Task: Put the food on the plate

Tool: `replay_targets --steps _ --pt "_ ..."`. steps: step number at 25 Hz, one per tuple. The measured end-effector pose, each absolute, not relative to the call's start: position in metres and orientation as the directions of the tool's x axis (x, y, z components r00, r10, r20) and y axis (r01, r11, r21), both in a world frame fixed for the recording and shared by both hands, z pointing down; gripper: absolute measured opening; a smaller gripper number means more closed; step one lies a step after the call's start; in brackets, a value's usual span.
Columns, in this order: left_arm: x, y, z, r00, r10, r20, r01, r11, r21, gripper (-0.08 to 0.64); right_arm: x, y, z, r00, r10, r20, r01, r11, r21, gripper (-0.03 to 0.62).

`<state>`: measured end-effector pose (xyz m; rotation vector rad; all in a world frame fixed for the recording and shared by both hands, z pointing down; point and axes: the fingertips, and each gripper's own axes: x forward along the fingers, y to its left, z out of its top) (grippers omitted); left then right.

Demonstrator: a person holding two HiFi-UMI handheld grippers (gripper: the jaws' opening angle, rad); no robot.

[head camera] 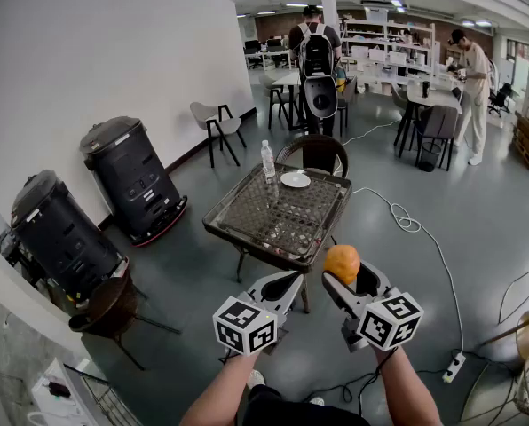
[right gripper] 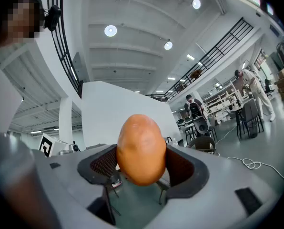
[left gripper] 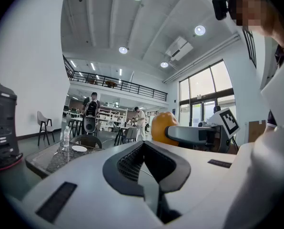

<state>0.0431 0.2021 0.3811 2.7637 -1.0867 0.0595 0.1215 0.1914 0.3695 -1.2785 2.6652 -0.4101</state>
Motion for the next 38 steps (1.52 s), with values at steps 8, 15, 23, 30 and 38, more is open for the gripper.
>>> replay_targets --steps 8,15,23,30,38 --pt "0.048 0.203 0.385 0.726 -0.680 0.102 -0.687 -0.712 0.147 0.008 0.127 0.190 0.375 -0.627 -0.779 -0.009 -0.738 0.598 -0.313 0.322" --pt "0.050 0.198 0.387 0.720 -0.686 0.103 -0.693 -0.705 0.152 0.008 0.131 0.184 0.377 -0.636 -0.771 0.004 -0.739 0.608 -0.290 0.322" --pt "0.052 0.185 0.395 0.708 -0.697 0.112 -0.705 -0.690 0.163 0.008 0.138 0.171 0.378 -0.647 -0.763 -0.015 -0.727 0.622 -0.291 0.322" --pt "0.051 0.166 0.400 0.703 -0.699 0.128 -0.710 -0.683 0.169 0.008 0.140 0.155 0.381 -0.648 -0.761 -0.023 -0.720 0.622 -0.306 0.322" --pt "0.050 0.127 0.408 0.721 -0.680 0.131 -0.692 -0.699 0.180 0.008 0.140 0.120 0.387 -0.636 -0.771 -0.018 -0.731 0.610 -0.308 0.322"
